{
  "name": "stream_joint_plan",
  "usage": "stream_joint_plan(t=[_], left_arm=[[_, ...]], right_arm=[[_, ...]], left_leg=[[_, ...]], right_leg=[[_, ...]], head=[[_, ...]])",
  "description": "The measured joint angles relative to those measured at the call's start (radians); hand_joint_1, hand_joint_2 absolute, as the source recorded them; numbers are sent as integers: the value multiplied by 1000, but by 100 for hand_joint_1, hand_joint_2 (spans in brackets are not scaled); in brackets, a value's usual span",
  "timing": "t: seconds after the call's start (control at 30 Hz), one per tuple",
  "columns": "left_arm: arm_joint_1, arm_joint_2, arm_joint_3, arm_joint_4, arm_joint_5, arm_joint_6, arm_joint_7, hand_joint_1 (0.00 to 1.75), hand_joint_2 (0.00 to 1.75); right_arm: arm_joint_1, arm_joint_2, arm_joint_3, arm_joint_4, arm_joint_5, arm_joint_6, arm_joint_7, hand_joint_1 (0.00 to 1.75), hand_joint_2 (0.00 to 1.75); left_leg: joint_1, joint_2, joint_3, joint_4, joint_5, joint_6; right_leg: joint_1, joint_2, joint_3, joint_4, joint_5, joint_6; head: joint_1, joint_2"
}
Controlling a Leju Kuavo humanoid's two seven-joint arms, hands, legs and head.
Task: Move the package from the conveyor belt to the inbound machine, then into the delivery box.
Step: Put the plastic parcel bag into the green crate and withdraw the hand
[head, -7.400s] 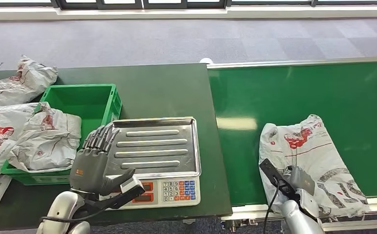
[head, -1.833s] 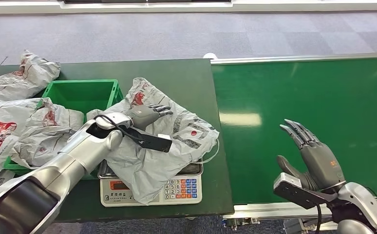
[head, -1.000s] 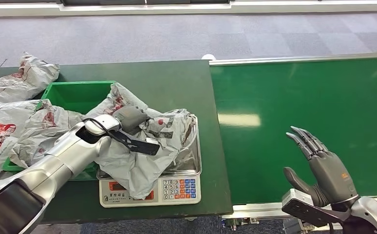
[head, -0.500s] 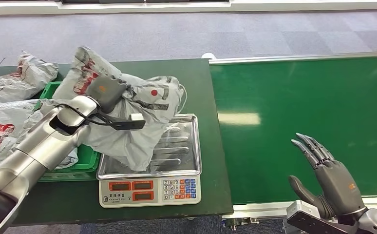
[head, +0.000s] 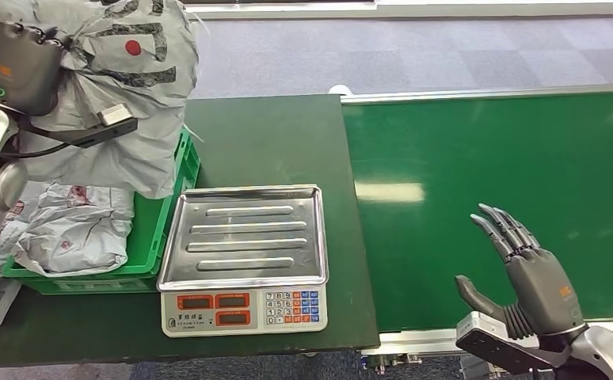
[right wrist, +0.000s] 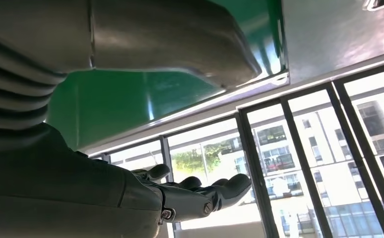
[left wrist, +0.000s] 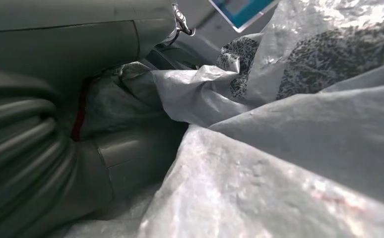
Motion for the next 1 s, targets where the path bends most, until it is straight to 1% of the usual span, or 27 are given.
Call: stream_joint_plan(t=[0.17,0.3,0.37,0.43,0.47,0.5,0.53,0.57,0.6,0.63,0.7,0.83,1.0], left_arm=[[59,12,104,-18,-84,-7,12,175,175],[134,12,179,13,-125,-8,-2,175,175],[186,7,210,48,-124,-15,-19,138,175],[248,-10,237,92,-112,-22,-42,104,175],[280,-22,248,115,-108,-21,-51,93,175],[312,-36,257,139,-107,-18,-55,72,175],[340,-50,262,162,-108,-14,-56,44,131],[365,-65,265,185,-112,-12,-54,19,87],[385,-80,267,207,-118,-10,-52,4,44],[399,-94,267,231,-128,-8,-48,0,0],[412,-124,267,286,-158,5,-33,0,0],[413,-176,266,385,-201,40,-3,0,0],[402,-200,266,442,-206,48,3,0,0]], right_arm=[[4,39,16,4,62,-27,18,0,175],[24,65,23,3,86,-44,24,0,175],[33,75,23,3,89,-46,27,0,175],[39,82,23,3,87,-44,27,0,175],[40,84,23,3,86,-43,26,0,175],[41,86,23,3,84,-40,25,0,175],[42,88,23,3,83,-38,24,0,175],[42,91,23,3,83,-37,23,0,175],[42,94,23,3,84,-34,24,0,175],[42,97,23,3,85,-32,26,0,175],[42,103,23,3,90,-27,31,0,175],[43,108,23,3,93,-26,35,0,175],[44,108,23,3,92,-25,34,0,175]], left_leg=[[0,1,0,0,0,0],[0,1,0,0,0,0],[-1,2,1,0,0,0],[-1,3,1,0,0,0],[-1,3,1,-1,0,0],[-1,3,1,-1,0,0],[-1,3,1,0,0,0],[-1,3,1,0,0,0],[-1,3,1,0,0,0],[-1,3,0,0,0,0],[-2,2,0,0,0,0],[-2,1,0,0,0,0],[-2,1,1,0,0,0]], right_leg=[[0,0,0,0,0,0],[0,1,-1,0,0,0],[0,1,-1,0,0,0],[-1,1,-1,0,0,0],[-1,1,-1,0,0,0],[-1,1,-1,0,0,0],[-1,1,-1,0,0,0],[-1,1,-1,0,0,0],[-1,1,-1,0,0,0],[-1,1,-1,0,0,0],[-1,1,0,0,0,0],[-2,0,0,0,0,0],[-2,-1,1,0,0,0]], head=[[0,0],[0,0],[0,0],[0,0],[0,0],[0,0],[0,0],[0,0],[0,0],[0,0],[0,0],[0,0],[0,0]])
